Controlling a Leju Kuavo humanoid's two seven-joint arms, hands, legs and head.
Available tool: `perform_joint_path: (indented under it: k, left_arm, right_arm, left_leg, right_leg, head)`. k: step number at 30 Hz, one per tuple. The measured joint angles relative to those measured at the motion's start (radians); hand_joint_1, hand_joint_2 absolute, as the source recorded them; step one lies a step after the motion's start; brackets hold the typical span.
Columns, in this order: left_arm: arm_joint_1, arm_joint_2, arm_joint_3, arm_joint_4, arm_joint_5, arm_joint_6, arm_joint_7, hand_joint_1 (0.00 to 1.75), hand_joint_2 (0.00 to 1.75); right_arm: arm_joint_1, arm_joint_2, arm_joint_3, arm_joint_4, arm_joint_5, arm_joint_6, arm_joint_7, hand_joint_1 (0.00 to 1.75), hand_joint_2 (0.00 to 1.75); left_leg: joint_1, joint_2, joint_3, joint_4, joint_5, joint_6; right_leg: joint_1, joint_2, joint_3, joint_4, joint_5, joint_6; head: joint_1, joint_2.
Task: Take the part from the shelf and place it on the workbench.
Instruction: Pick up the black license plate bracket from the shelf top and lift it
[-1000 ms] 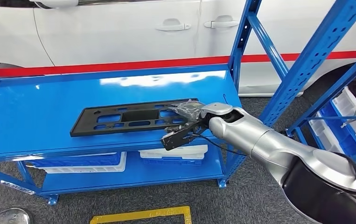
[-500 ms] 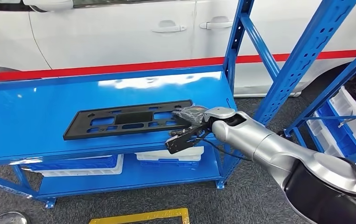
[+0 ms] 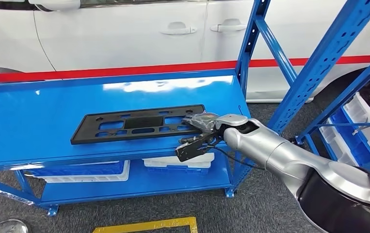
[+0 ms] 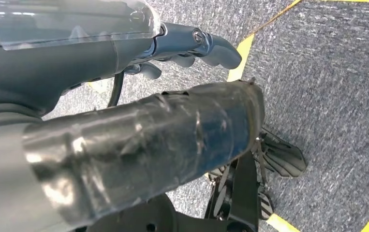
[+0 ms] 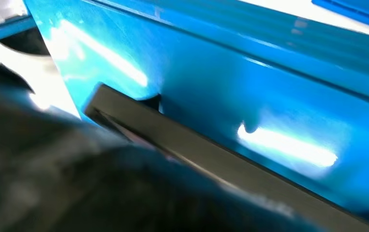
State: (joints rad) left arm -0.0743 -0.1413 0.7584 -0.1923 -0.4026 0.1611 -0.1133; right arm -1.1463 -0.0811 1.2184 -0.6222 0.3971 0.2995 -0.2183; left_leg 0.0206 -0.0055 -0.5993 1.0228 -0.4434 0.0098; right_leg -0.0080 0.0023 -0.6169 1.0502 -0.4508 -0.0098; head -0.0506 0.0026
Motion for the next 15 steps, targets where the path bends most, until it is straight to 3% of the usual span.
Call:
perform_joint_path:
  k: [3, 5, 7, 8, 9, 10, 12, 13, 15]
  left_arm:
    - [0.000, 0.000, 0.004, 0.000, -0.004, 0.000, 0.000, 0.00, 0.00]
    - [0.000, 0.001, 0.005, 0.000, -0.005, 0.000, 0.000, 0.00, 0.00]
    - [0.001, 0.001, 0.006, 0.000, -0.006, 0.000, 0.000, 0.00, 0.00]
    - [0.002, 0.001, 0.006, 0.000, -0.006, 0.000, 0.000, 0.00, 0.00]
    - [0.002, 0.001, 0.007, 0.000, -0.006, 0.000, 0.000, 0.00, 0.00]
    - [0.002, 0.001, 0.008, 0.000, -0.006, 0.000, 0.000, 0.00, 0.00]
    - [0.002, 0.001, 0.010, 0.000, -0.006, 0.000, 0.000, 0.00, 0.00]
    - [0.002, 0.000, 0.012, 0.000, -0.006, 0.000, 0.000, 0.00, 0.00]
    - [0.002, -0.004, 0.013, 0.000, -0.006, 0.000, 0.000, 0.00, 0.00]
  right_arm:
    - [-0.001, 0.000, 0.000, -0.003, -0.001, 0.004, 0.000, 0.00, 0.00]
    - [-0.002, -0.001, 0.000, -0.004, -0.003, 0.005, 0.000, 0.00, 0.87]
    - [-0.002, -0.001, 0.000, -0.005, -0.003, 0.006, 0.000, 0.00, 1.75]
    - [-0.001, -0.001, 0.000, -0.005, -0.003, 0.007, 0.000, 0.08, 1.75]
    - [0.000, -0.001, 0.000, -0.005, -0.004, 0.007, 0.000, 0.43, 1.75]
    - [0.001, -0.001, 0.000, -0.005, -0.004, 0.007, 0.000, 0.75, 1.75]
    - [0.001, -0.001, 0.000, -0.005, -0.007, 0.007, 0.000, 1.29, 1.75]
    - [0.000, -0.002, 0.000, -0.004, -0.009, 0.008, 0.000, 1.29, 1.75]
    - [-0.003, -0.004, 0.000, -0.004, -0.012, 0.008, -0.001, 1.37, 1.75]
  left_leg:
    - [0.001, 0.000, 0.000, 0.000, -0.002, -0.017]
    - [0.003, 0.000, -0.019, 0.046, -0.036, -0.025]
    - [0.003, 0.000, -0.073, 0.167, -0.101, -0.030]
    - [0.004, 0.001, -0.102, 0.230, -0.126, -0.032]
    - [0.004, 0.001, -0.120, 0.269, -0.134, -0.033]
    - [0.004, 0.001, -0.121, 0.271, -0.123, -0.034]
    - [0.008, 0.002, -0.071, 0.166, -0.058, -0.041]
    - [0.011, 0.001, -0.037, 0.099, -0.035, -0.051]
    - [0.015, -0.003, 0.001, 0.019, -0.013, -0.049]
  right_leg:
    - [0.001, 0.001, 0.004, -0.009, 0.003, -0.012]
    - [-0.005, -0.002, 0.009, -0.019, 0.010, -0.025]
    - [-0.005, -0.004, 0.009, -0.022, 0.011, -0.032]
    - [-0.004, -0.004, 0.008, -0.021, 0.012, -0.033]
    - [-0.004, -0.004, 0.008, -0.021, 0.012, -0.033]
    - [-0.004, -0.004, 0.008, -0.020, 0.011, -0.032]
    - [-0.006, -0.002, 0.008, -0.013, 0.008, -0.031]
    - [-0.004, 0.000, 0.004, -0.006, 0.004, -0.029]
    - [0.004, 0.004, -0.003, 0.010, -0.004, -0.026]
  head:
    - [0.000, 0.000]
    - [-0.001, 0.000]
    - [-0.002, 0.000]
    - [-0.001, 0.000]
    - [-0.001, 0.000]
    - [-0.001, 0.000]
    - [-0.001, 0.000]
    - [-0.002, 0.000]
    - [-0.002, 0.000]
